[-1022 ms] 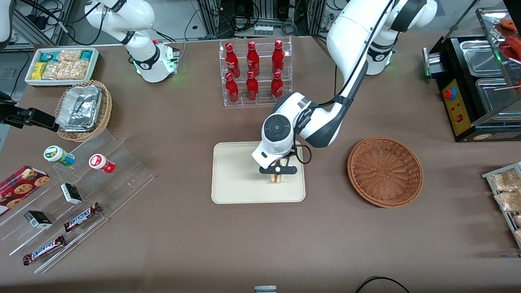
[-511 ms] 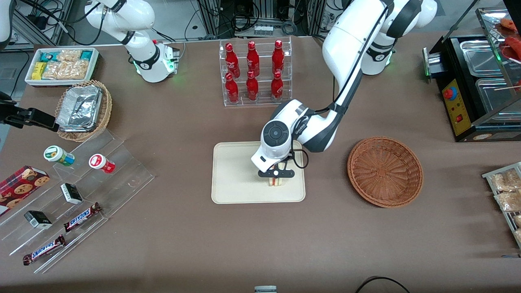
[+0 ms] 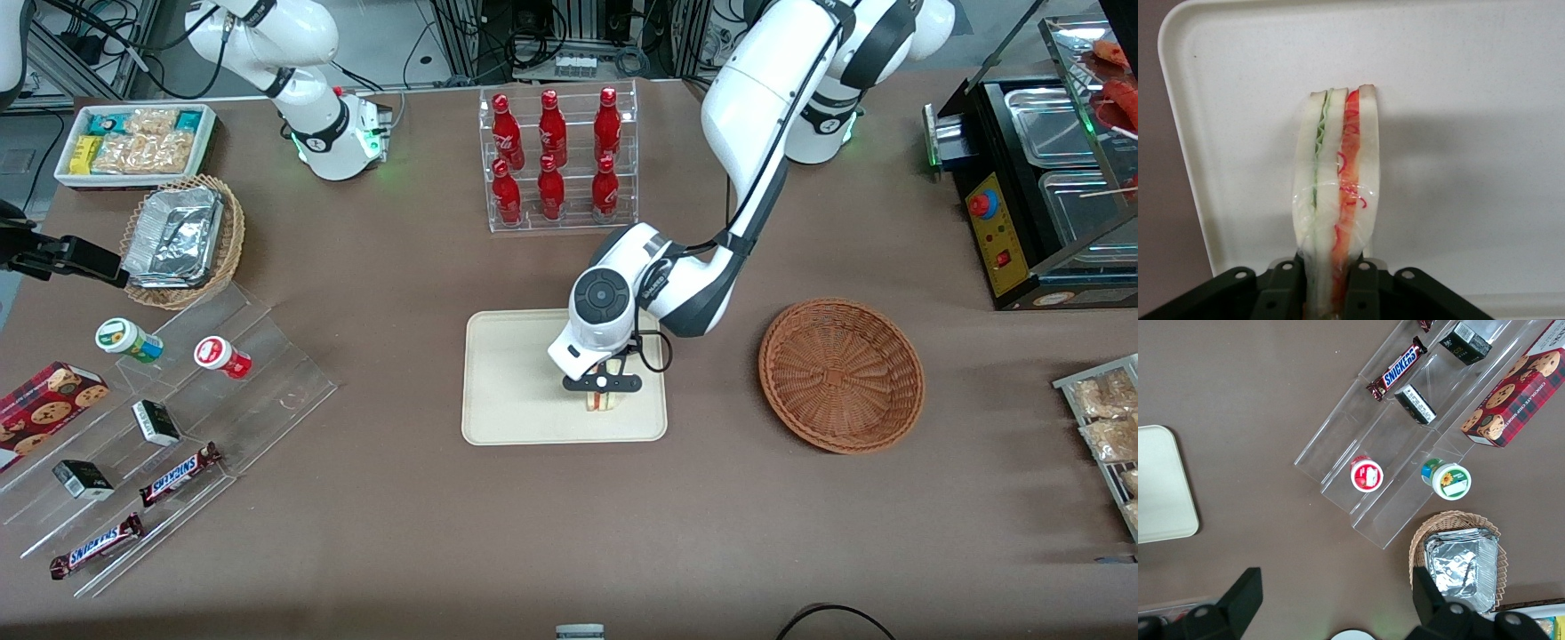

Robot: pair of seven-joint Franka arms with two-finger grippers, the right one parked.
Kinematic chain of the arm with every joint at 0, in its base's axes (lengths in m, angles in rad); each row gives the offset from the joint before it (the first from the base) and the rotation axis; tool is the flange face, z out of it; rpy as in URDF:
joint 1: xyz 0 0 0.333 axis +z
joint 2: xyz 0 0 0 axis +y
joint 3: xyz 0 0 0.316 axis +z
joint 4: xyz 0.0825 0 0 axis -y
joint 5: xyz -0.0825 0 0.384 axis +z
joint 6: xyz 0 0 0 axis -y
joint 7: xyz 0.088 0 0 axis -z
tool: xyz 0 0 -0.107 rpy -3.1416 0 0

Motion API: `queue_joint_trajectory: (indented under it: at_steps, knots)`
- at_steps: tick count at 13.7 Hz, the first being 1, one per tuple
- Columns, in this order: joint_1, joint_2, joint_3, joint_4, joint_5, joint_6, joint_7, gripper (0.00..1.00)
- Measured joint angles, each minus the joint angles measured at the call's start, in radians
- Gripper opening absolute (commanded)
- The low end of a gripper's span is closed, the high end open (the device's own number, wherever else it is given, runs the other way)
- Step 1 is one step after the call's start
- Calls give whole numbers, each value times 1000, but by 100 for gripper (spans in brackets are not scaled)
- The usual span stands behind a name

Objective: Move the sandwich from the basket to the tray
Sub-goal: 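Lower the sandwich upright onto the tray with the left gripper, then open the left gripper and lift it away from the sandwich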

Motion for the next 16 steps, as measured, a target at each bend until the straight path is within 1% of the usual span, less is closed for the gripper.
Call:
queue_joint_trajectory:
  at_steps: [10, 14, 16]
  knots:
    - [0, -5, 2, 28, 1, 1, 0, 100]
    - [3, -45, 13, 39, 2, -9, -17, 100]
    - [6, -76, 42, 40, 3, -20, -31, 100]
